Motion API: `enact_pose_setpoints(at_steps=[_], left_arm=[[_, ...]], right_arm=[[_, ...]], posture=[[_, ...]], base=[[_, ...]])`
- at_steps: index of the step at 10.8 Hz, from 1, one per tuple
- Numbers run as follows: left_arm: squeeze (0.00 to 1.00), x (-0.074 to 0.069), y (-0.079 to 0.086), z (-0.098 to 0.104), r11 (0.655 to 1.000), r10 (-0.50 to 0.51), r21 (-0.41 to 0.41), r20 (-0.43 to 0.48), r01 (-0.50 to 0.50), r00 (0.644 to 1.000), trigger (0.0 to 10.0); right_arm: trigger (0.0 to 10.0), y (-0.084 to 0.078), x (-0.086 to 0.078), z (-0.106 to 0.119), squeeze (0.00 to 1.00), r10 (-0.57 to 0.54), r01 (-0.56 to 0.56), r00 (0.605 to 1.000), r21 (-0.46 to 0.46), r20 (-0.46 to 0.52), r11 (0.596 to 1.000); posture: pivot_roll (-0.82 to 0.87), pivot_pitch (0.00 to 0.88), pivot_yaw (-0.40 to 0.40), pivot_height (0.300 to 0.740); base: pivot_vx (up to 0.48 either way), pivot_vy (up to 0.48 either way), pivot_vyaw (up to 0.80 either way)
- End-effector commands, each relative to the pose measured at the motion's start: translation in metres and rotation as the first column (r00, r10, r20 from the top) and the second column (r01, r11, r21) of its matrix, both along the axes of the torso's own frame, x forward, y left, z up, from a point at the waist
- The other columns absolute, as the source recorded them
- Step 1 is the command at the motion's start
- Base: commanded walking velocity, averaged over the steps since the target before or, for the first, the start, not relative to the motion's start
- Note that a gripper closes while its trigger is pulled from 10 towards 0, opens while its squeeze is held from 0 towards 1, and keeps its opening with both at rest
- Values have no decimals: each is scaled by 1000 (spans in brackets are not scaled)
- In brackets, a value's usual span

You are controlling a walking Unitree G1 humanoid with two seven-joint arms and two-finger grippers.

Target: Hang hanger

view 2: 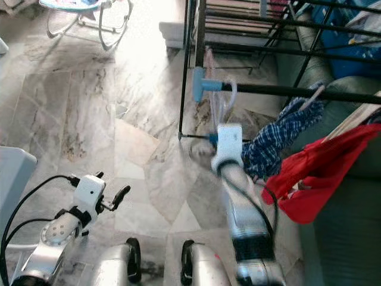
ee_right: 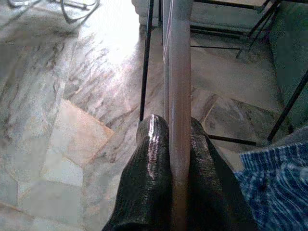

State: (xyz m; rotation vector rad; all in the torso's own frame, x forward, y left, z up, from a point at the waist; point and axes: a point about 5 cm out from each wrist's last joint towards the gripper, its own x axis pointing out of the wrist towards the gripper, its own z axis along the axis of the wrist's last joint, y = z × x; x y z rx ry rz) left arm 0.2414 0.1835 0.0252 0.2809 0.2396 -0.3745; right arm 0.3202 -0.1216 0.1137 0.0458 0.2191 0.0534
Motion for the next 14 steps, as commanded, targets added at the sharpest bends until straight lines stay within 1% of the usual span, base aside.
enact_pose_setpoints(at_steps=[1,2,3,4,5,6,7,9,10,11,12,14], left_arm=[[0,-3,-1,-4,1000,-24,12,-26,24,999,10000],[0,-2,-2,-4,1000,-26,11,-26,27,999,10000],[0,-1,-4,-3,999,-36,16,-23,37,999,10000],[0,-3,-3,-4,1000,-27,13,-26,28,999,10000],[0,-5,-1,-5,1000,-11,10,-30,12,999,10000],[0,-7,-1,-6,1000,-10,8,-32,10,999,10000],[0,-10,-2,-7,1000,-14,7,-38,14,999,10000],[0,-8,-3,-7,999,-33,12,-40,33,999,10000],[0,-6,0,-5,999,-30,21,-33,31,999,10000],[0,-5,3,-4,999,-22,28,-28,23,999,10000],[0,-4,4,-2,998,-29,47,-16,29,999,10000],[0,-1,14,7,999,3,53,19,-4,1000,10000]], right_arm=[[10000,-1,8,-9,0,-34,37,995,31,-91,999],[10000,3,16,-14,0,-17,22,991,35,-132,999],[10000,6,26,-22,0,-6,13,981,33,-195,999],[10000,11,31,-28,0,22,-8,967,53,-252,999],[10000,14,31,-33,0,48,-41,960,32,-275,999],[10000,17,29,-40,0,61,-52,952,37,-301,998],[10000,24,21,-50,0,91,-83,945,37,-315,996],[10000,24,15,-56,0,130,-135,947,2,-294,991],[10000,13,10,-66,1000,112,-119,946,-7,-306,993],[10000,3,4,-72,1000,101,-109,947,-9,-305,994],[10000,-7,5,-67,1000,82,-100,976,-82,-202,992],[10000,-21,2,-59,1000,71,-77,995,-90,-69,993]], posture=[[37,218,-51,740],[34,217,-48,740],[44,213,-51,740],[55,210,-60,740],[61,213,-66,740],[63,214,-67,740],[58,218,-63,740],[51,220,-58,740],[57,219,-61,740],[63,212,-70,740],[70,208,-75,740],[90,205,-93,740]], base=[[0,0,0],[0,0,0],[0,0,0],[0,0,0],[0,0,0],[0,0,0],[0,0,0],[0,0,0],[0,0,0],[0,0,0],[0,0,0],[0,0,0]])
